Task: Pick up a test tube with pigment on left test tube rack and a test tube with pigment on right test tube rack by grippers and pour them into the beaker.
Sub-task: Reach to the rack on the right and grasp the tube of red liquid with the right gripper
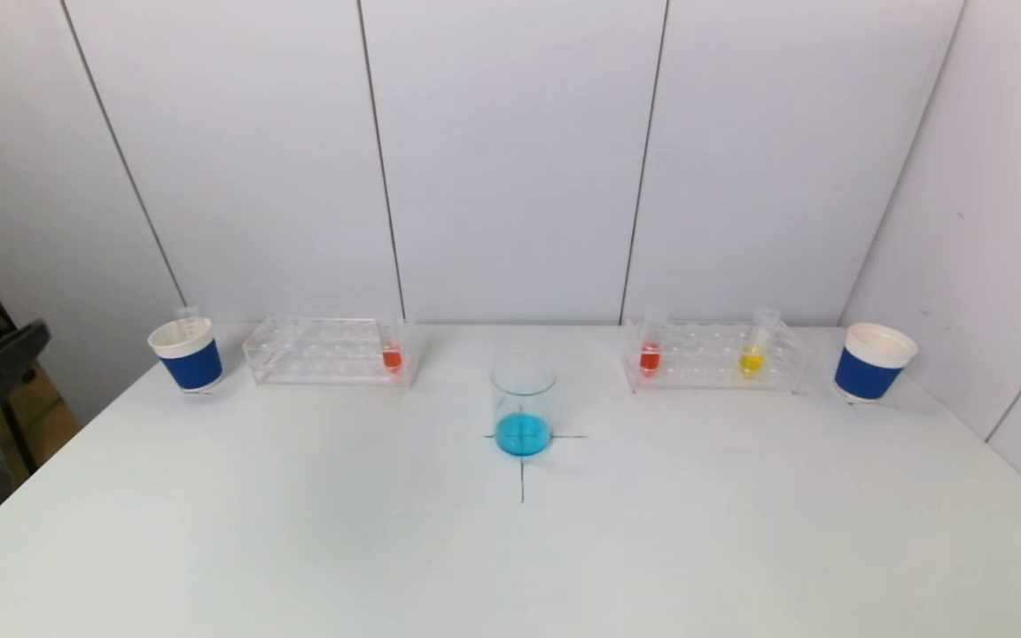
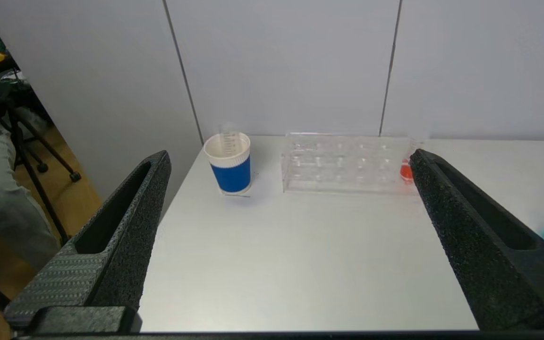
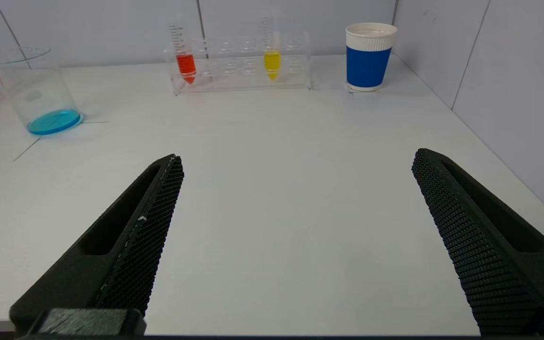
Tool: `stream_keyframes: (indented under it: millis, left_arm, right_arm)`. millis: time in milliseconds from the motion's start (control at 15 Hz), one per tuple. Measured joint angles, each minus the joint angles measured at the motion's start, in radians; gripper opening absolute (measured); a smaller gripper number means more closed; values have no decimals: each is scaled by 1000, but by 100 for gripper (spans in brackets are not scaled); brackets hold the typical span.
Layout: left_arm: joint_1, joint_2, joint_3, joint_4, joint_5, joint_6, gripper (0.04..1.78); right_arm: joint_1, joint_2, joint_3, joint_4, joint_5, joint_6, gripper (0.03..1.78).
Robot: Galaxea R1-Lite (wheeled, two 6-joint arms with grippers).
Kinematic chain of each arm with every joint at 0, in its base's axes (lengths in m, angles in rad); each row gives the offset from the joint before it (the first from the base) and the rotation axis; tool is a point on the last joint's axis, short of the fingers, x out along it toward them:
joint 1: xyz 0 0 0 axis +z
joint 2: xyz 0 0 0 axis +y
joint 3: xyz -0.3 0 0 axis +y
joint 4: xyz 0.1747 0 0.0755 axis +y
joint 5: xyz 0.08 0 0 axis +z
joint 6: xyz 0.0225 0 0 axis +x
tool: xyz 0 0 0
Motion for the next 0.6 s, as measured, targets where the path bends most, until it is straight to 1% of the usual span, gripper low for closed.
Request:
stream_keyframes:
  millis: [267, 600]
  left_arm:
    - [-2, -233, 102, 189, -46, -8, 176]
    - [-1, -503, 191, 469, -141, -27, 176]
  right_arm:
    - [0, 0, 0, 0, 0, 0, 176]
    - [0, 0, 0, 0, 0, 0, 176]
